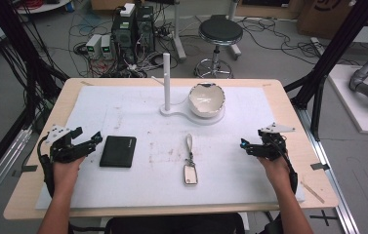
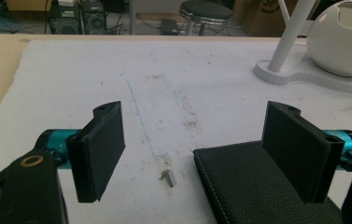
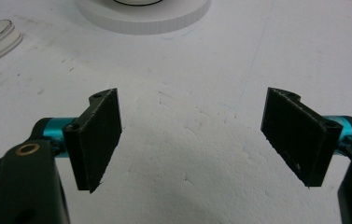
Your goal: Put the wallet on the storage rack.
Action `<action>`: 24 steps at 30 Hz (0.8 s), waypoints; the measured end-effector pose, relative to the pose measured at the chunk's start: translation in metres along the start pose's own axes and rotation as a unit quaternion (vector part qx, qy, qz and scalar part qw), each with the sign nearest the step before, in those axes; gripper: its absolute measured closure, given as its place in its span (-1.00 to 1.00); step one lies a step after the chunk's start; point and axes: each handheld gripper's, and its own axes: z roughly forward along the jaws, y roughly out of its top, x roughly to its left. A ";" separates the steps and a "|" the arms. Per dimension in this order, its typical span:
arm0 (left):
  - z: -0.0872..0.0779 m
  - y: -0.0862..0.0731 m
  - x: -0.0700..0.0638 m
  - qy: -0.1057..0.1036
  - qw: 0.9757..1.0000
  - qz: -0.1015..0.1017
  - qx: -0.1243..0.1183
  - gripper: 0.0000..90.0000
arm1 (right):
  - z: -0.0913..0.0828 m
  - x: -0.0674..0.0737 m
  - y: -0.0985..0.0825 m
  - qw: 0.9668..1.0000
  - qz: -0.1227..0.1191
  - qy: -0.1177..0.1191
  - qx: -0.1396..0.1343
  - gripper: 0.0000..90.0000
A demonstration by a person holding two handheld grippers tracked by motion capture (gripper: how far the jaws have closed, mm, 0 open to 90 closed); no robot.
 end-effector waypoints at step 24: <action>0.015 -0.015 0.001 -0.031 0.994 -0.025 0.106 -0.33 | 0.000 0.006 0.000 1.000 -0.002 0.004 0.005 -0.54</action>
